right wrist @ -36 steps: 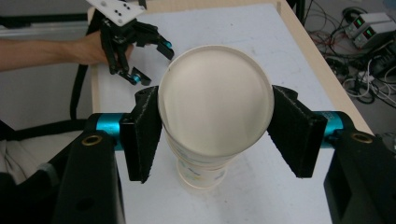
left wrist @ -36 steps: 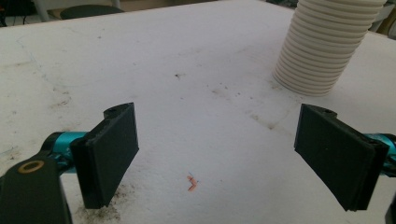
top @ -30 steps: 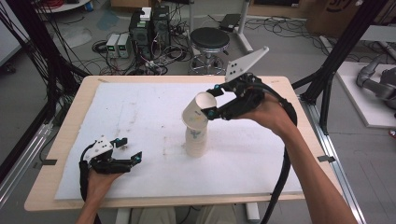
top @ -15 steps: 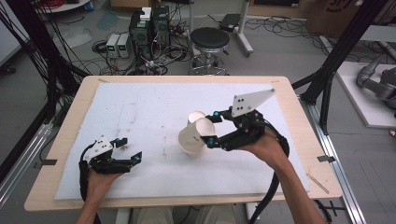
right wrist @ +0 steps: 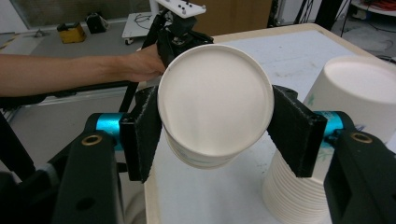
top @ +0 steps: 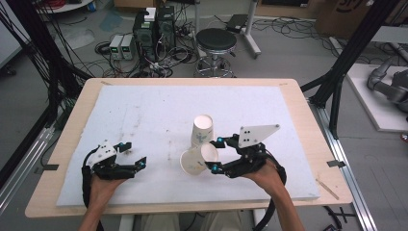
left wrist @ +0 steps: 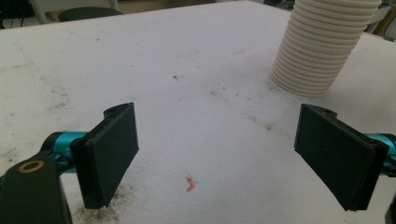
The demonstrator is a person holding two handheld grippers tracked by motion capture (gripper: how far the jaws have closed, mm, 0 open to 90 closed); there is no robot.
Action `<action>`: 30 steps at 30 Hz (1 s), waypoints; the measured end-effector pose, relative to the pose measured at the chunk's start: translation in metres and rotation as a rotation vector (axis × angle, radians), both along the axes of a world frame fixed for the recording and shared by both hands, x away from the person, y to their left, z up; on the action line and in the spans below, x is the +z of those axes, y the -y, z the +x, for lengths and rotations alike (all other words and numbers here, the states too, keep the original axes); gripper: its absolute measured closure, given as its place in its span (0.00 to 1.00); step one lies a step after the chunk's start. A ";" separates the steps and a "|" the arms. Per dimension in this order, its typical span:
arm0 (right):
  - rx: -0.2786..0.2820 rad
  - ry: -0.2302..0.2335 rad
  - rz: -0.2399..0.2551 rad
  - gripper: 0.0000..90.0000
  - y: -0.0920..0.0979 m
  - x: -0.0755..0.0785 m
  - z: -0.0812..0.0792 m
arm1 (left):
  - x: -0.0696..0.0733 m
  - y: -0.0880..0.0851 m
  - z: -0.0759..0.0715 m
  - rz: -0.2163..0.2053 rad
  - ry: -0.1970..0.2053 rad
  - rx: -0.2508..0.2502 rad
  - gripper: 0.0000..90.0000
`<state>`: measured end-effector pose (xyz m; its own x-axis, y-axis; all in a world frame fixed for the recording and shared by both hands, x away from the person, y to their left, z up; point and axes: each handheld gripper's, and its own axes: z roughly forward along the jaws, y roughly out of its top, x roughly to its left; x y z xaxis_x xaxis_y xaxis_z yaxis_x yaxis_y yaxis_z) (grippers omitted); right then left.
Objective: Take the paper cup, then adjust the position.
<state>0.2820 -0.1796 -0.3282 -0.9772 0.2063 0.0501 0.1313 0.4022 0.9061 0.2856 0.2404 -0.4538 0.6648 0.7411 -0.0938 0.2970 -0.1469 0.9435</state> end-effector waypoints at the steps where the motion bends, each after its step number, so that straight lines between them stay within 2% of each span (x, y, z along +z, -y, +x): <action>1: 0.000 0.000 0.000 0.43 0.000 0.000 0.000 | 0.000 0.000 0.000 0.000 0.001 0.000 0.15; 4: 0.007 -0.008 0.022 0.43 0.000 -0.011 -0.001 | 0.000 0.000 0.000 -0.001 0.002 0.001 0.15; 6: 0.004 -0.016 0.011 0.43 -0.002 -0.014 0.000 | 0.000 0.000 0.000 0.000 0.000 0.001 0.15; 8: 0.003 -0.017 0.003 0.43 -0.001 -0.014 0.000 | 0.000 0.000 0.000 0.002 0.000 0.000 0.15; 9: 0.006 -0.020 0.019 0.43 0.000 -0.015 0.001 | 0.000 0.000 0.000 0.000 0.000 0.002 0.15; 13: 0.004 -0.015 0.018 0.43 0.001 -0.013 0.001 | 0.000 0.000 0.000 -0.002 -0.002 0.001 0.15; 25: 0.003 -0.016 0.016 0.43 0.001 -0.015 0.002 | 0.000 -0.001 -0.002 -0.008 0.022 0.005 0.15; 28: 0.001 -0.016 0.017 0.43 0.001 -0.015 0.003 | 0.005 -0.002 -0.004 -0.003 0.046 -0.007 0.15; 30: 0.005 -0.019 0.022 0.43 0.001 -0.015 0.003 | 0.011 -0.003 -0.007 -0.021 0.075 -0.027 0.15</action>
